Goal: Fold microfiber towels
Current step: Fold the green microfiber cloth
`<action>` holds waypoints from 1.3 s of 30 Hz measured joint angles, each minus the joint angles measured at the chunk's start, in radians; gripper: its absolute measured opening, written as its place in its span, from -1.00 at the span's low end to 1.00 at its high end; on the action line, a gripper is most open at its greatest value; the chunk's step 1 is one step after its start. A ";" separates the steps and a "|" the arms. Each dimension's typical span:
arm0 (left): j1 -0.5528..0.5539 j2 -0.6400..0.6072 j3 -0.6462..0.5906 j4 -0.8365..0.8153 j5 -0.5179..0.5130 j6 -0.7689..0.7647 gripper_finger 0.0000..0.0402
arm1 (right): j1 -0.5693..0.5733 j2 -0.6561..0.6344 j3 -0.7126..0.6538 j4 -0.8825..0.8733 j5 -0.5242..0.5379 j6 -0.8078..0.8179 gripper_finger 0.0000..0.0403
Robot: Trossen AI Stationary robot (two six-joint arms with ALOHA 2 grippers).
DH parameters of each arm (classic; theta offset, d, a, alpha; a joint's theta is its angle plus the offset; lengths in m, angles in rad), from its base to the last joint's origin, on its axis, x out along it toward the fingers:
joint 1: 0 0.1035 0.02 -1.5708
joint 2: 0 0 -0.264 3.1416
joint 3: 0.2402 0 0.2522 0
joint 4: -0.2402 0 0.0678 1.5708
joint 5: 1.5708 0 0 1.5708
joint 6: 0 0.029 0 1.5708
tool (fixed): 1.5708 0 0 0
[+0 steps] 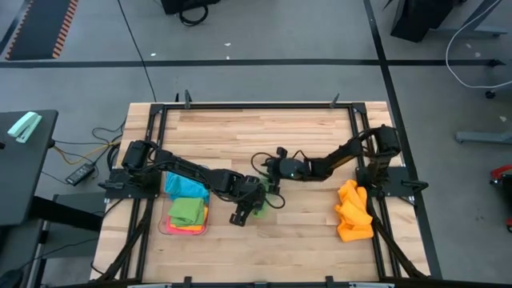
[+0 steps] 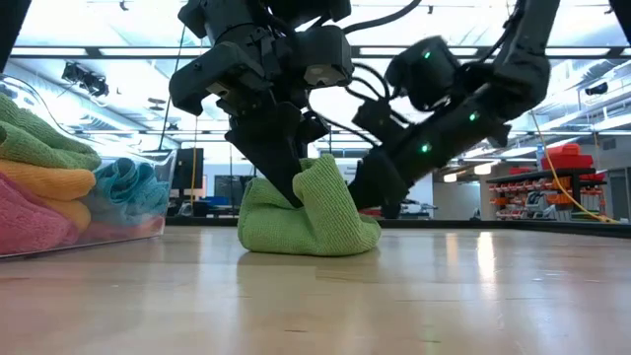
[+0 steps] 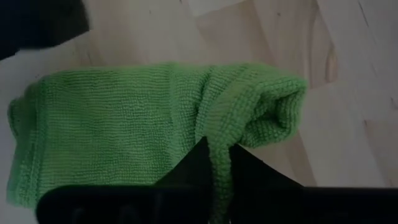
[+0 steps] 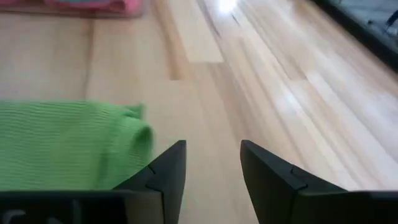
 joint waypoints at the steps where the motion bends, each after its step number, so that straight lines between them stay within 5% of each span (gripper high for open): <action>1: 0.000 0.000 0.000 0.000 0.000 0.000 -0.83 | -0.016 0.006 0.000 -0.003 -0.021 0.007 -0.20; 8: 0.007 0.000 0.000 0.008 -0.001 0.019 -0.89 | -0.056 0.047 -0.024 0.001 -0.132 0.063 -0.20; 16: 0.052 0.001 0.000 0.004 -0.019 0.021 -0.73 | -0.003 0.092 -0.023 0.046 -0.109 0.109 -0.20; 39: 0.109 -0.077 -0.001 -0.022 0.019 0.144 -0.82 | 0.002 0.095 -0.021 0.038 -0.114 0.077 -0.20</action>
